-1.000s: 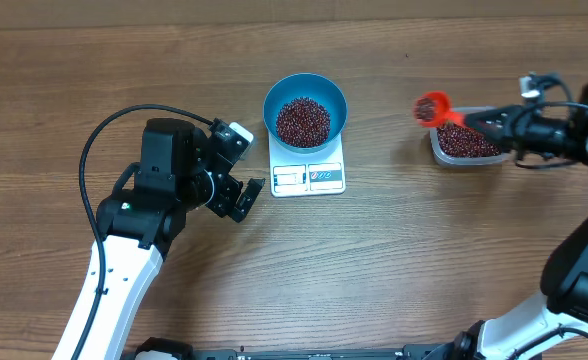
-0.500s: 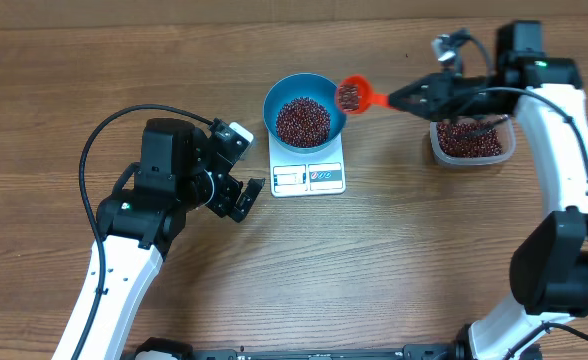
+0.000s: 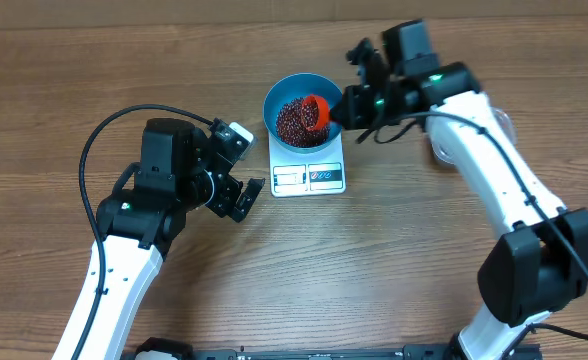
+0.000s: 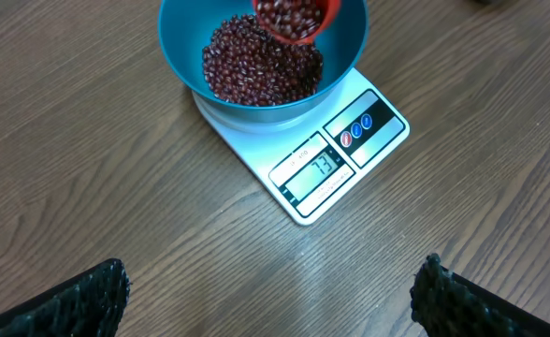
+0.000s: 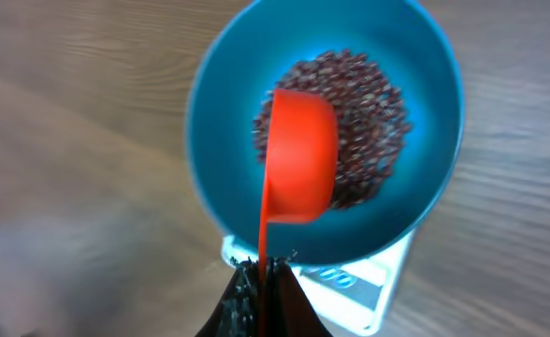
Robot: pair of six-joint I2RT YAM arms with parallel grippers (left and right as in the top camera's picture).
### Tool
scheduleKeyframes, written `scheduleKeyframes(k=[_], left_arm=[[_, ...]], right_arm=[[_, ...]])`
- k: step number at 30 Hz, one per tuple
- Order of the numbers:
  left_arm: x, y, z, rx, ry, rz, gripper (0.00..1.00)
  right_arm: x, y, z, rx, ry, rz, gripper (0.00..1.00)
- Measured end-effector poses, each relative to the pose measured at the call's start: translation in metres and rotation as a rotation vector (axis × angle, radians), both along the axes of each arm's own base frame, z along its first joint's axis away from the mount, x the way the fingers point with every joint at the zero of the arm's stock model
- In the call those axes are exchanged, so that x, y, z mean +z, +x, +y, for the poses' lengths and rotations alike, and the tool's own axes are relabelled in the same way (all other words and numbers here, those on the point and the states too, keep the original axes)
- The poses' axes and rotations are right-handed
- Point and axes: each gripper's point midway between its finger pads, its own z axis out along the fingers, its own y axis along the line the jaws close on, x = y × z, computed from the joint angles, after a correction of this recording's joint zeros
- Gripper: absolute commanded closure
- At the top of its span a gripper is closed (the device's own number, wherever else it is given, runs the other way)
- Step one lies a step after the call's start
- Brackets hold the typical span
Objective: Scoop item into bowl and weigh 150g on scale
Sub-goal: 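Carry the scoop over the teal bowl and tilt to pour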
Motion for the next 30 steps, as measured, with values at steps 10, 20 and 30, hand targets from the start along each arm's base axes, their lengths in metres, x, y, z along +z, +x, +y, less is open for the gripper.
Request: scheduleKeyframes(k=[10, 20, 30], left_arm=[[0.0, 0.0, 0.0, 0.0, 0.0, 0.0, 0.01], [0.0, 0.0, 0.0, 0.0, 0.0, 0.0, 0.01], [0.0, 0.0, 0.0, 0.0, 0.0, 0.0, 0.0]], right_arm=[[0.019, 0.014, 0.014, -0.025, -0.364, -0.277, 0.96], [0.031, 0.013, 0.014, -0.016, -0.596, -0.421, 0.96], [0.03, 0.013, 0.014, 0.012, -0.567, -0.409, 0.96]])
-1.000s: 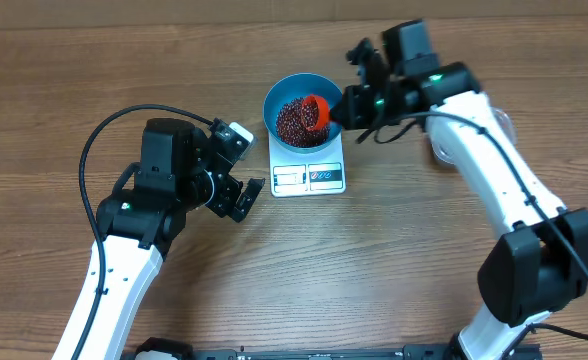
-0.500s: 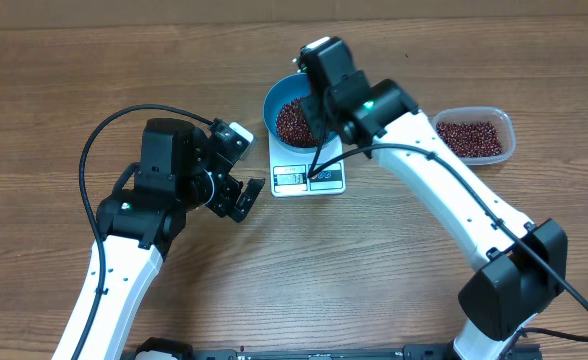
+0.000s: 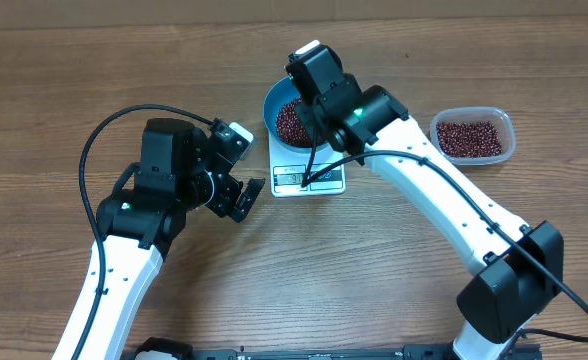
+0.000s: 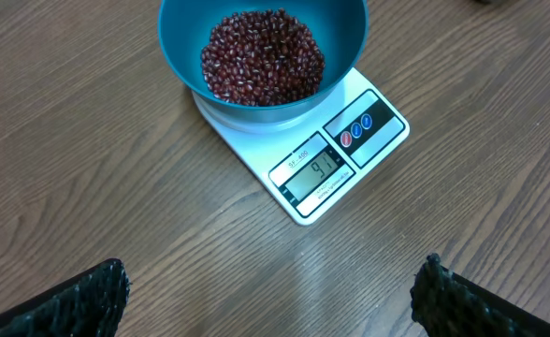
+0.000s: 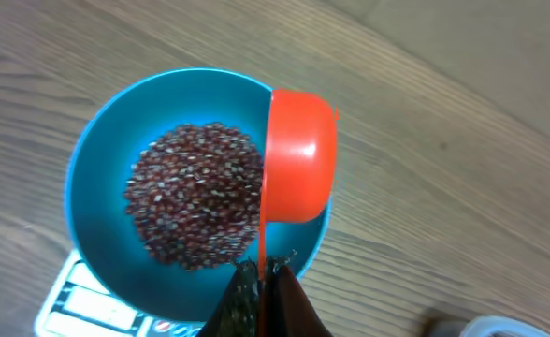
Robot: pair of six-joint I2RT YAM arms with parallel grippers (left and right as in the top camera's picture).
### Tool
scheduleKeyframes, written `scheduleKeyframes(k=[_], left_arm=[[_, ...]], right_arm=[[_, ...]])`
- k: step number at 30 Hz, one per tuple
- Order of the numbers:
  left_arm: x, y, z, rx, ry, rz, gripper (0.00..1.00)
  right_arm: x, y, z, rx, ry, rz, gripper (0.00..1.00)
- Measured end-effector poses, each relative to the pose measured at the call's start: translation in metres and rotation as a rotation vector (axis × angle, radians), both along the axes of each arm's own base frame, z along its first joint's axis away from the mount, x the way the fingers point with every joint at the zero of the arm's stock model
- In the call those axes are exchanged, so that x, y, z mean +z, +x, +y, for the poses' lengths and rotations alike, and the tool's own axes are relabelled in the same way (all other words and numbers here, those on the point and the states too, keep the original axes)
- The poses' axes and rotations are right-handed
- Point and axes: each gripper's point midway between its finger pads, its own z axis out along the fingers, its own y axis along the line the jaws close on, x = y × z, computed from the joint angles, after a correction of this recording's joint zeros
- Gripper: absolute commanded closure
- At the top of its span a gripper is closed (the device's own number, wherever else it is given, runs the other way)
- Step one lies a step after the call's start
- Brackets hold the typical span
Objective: Scoop item into bowl and weigh 150g on scale
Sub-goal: 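Carry the scoop over the teal bowl and tilt to pour, then move the empty scoop with the right gripper back to the tub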
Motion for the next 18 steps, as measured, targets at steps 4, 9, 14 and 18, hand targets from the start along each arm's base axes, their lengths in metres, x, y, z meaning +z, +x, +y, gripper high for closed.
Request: scheduleKeyframes(k=[4, 9, 14, 18], left_arm=[[0.0, 0.0, 0.0, 0.0, 0.0, 0.0, 0.01], [0.0, 0.0, 0.0, 0.0, 0.0, 0.0, 0.0], [0.0, 0.0, 0.0, 0.0, 0.0, 0.0, 0.01], [0.0, 0.0, 0.0, 0.0, 0.0, 0.0, 0.0]], right_arm=[[0.011, 0.001, -0.009, 0.005, 0.08, 0.019, 0.96], [0.056, 0.003, -0.059, -0.059, 0.224, -0.004, 0.96], [0.092, -0.009, -0.139, -0.203, 0.305, -0.023, 0.96], [0.093, -0.026, -0.211, -0.373, 0.315, 0.016, 0.96]])
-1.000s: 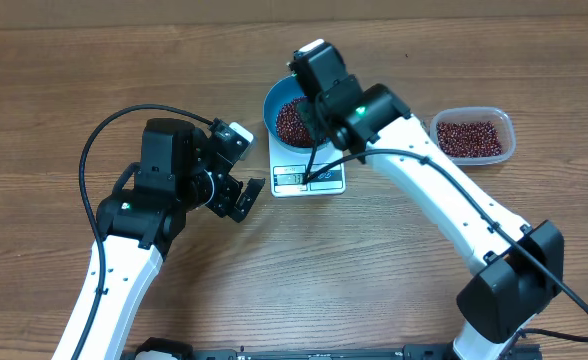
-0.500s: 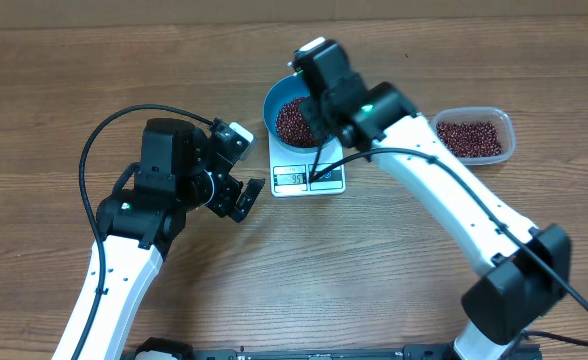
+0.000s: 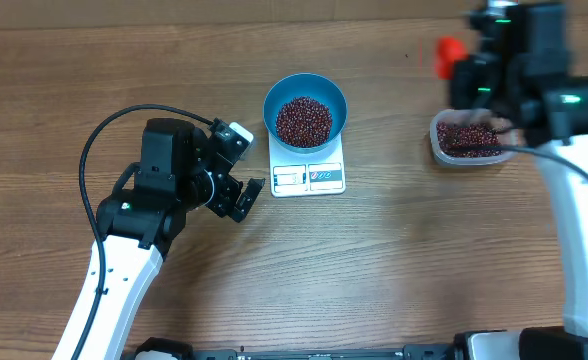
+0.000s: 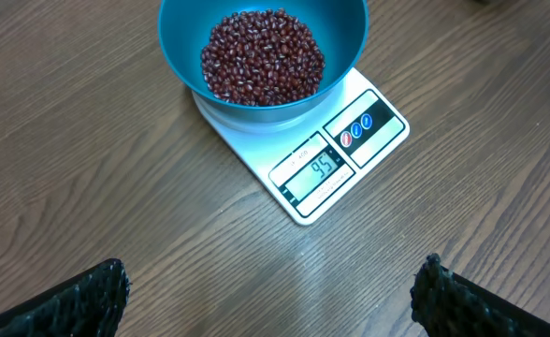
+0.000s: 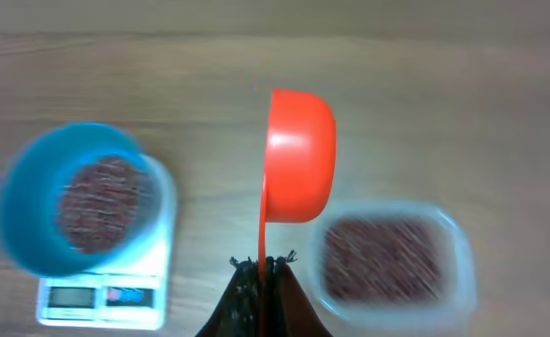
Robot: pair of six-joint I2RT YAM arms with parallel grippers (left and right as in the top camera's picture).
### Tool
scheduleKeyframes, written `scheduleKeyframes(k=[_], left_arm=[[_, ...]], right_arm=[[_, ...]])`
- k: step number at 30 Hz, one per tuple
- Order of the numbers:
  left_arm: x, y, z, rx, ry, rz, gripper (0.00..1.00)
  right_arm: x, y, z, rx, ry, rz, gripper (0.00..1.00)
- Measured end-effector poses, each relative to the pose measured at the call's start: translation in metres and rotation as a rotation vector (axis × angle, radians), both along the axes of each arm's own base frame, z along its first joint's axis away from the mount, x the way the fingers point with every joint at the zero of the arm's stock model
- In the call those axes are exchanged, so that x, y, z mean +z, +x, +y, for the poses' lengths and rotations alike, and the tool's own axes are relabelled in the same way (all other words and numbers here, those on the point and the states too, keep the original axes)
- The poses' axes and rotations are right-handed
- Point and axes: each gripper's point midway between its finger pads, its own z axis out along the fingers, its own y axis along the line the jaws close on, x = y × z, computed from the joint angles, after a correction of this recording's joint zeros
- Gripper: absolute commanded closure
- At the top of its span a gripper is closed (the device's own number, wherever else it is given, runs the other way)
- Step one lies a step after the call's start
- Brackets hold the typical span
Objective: Scoop item into bowl and weigh 150g on scale
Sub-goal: 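Move the empty scoop with the right gripper back to the tub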
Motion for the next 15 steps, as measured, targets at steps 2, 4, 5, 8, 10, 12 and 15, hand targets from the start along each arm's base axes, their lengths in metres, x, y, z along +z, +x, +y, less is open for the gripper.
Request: scheduleKeyframes(k=[2, 4, 5, 8, 10, 12, 15], left_arm=[[0.0, 0.0, 0.0, 0.0, 0.0, 0.0, 0.0], [0.0, 0.0, 0.0, 0.0, 0.0, 0.0, 0.01], [0.0, 0.0, 0.0, 0.0, 0.0, 0.0, 0.0], [0.0, 0.0, 0.0, 0.0, 0.0, 0.0, 0.0], [0.0, 0.0, 0.0, 0.0, 0.0, 0.0, 0.0], [0.0, 0.0, 0.0, 0.0, 0.0, 0.0, 0.0], [0.0, 0.0, 0.0, 0.0, 0.0, 0.0, 0.0]], right_arm=[[-0.008, -0.009, -0.035, -0.086, 0.009, 0.05, 0.96], [-0.016, -0.015, -0.064, -0.16, 0.017, 0.09, 0.96], [-0.019, -0.017, -0.077, -0.192, 0.021, 0.1, 0.96], [-0.034, -0.022, -0.111, -0.276, 0.032, 0.136, 0.96], [-0.049, -0.024, -0.121, -0.294, 0.045, 0.177, 0.96], [-0.07, -0.023, -0.124, -0.281, 0.063, 0.231, 0.96], [-0.104, -0.018, -0.121, -0.244, 0.089, 0.316, 0.96]])
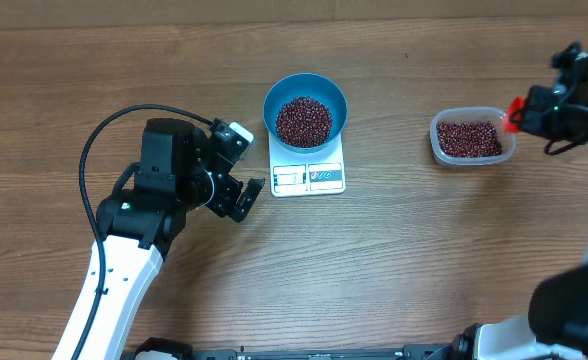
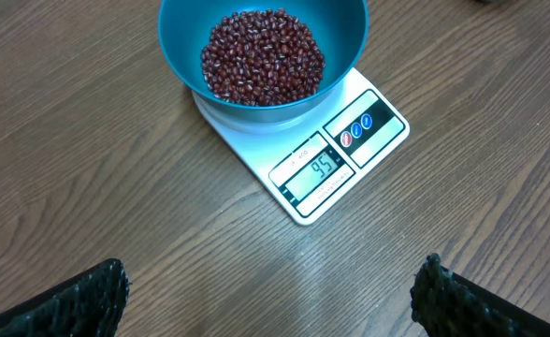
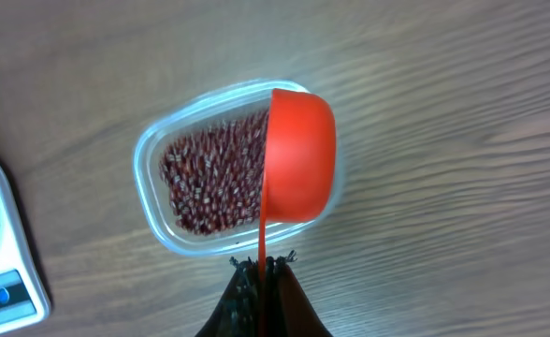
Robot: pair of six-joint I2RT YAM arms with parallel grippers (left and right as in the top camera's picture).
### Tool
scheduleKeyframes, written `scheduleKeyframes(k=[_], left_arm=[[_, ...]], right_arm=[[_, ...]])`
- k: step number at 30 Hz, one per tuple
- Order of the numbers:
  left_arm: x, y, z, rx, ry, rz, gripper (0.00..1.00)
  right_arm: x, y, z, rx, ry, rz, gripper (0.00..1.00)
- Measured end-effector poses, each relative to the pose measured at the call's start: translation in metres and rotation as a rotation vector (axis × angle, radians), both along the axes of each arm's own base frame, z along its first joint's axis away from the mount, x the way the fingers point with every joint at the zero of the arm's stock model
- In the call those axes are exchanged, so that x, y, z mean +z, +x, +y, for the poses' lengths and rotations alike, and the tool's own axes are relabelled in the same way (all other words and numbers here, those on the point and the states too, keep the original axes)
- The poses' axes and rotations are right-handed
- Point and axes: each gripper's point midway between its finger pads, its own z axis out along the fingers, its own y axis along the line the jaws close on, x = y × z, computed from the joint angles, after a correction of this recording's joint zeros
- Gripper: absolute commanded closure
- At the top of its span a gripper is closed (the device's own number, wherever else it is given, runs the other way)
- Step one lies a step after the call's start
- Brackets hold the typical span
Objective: Scoop item into bowl and weigh 150g on scale
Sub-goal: 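Move the empty scoop with the right gripper back to the tub, then lower the scoop into the tub and gather a small amount of beans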
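Note:
A blue bowl (image 1: 305,110) heaped with red beans (image 2: 262,56) sits on the white scale (image 1: 308,176), whose display (image 2: 324,167) reads 95. My right gripper (image 3: 261,263) is shut on the handle of an orange scoop (image 3: 298,154), held on its side over the right part of a clear tub of beans (image 3: 209,183); in the overhead view the scoop (image 1: 515,108) sits at the tub's (image 1: 467,138) right edge. My left gripper (image 2: 270,290) hangs open over bare table in front of the scale, left of the scale in the overhead view.
The left arm's black cable (image 1: 104,135) loops over the table at the left. The table's far edge (image 1: 274,22) runs along the top of the overhead view.
My right gripper has moved with the scoop from behind and left of the bean tub to over its right part. The left gripper has not moved, and the scale reads 95 as before.
The scoop was tipped over the blue bowl with beans in it and the scale read 73. Then it was by the bowl's rim and the scale read 91. Then it was near the tub with 95 showing, and now it hangs over the tub.

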Motion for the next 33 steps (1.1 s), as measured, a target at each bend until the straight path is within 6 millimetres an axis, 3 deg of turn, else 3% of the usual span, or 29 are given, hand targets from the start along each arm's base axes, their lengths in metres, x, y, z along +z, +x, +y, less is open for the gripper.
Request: scheduleKeyframes(k=[5, 10, 18, 25, 33], left_arm=[[0.0, 0.0, 0.0, 0.0, 0.0, 0.0, 0.0], [0.0, 0.0, 0.0, 0.0, 0.0, 0.0, 0.01], [0.0, 0.0, 0.0, 0.0, 0.0, 0.0, 0.0], [0.0, 0.0, 0.0, 0.0, 0.0, 0.0, 0.01], [0.0, 0.0, 0.0, 0.0, 0.0, 0.0, 0.01]], right_arm=[[-0.046, 0.01, 0.001, 0.024, 0.038, 0.099, 0.96], [-0.068, 0.013, -0.004, 0.023, 0.034, 0.148, 0.96], [-0.091, 0.013, -0.002, 0.029, 0.062, 0.203, 0.96], [-0.109, 0.009, 0.022, 0.091, 0.199, 0.249, 0.96], [-0.106, 0.014, 0.041, 0.133, 0.337, 0.209, 0.96]])
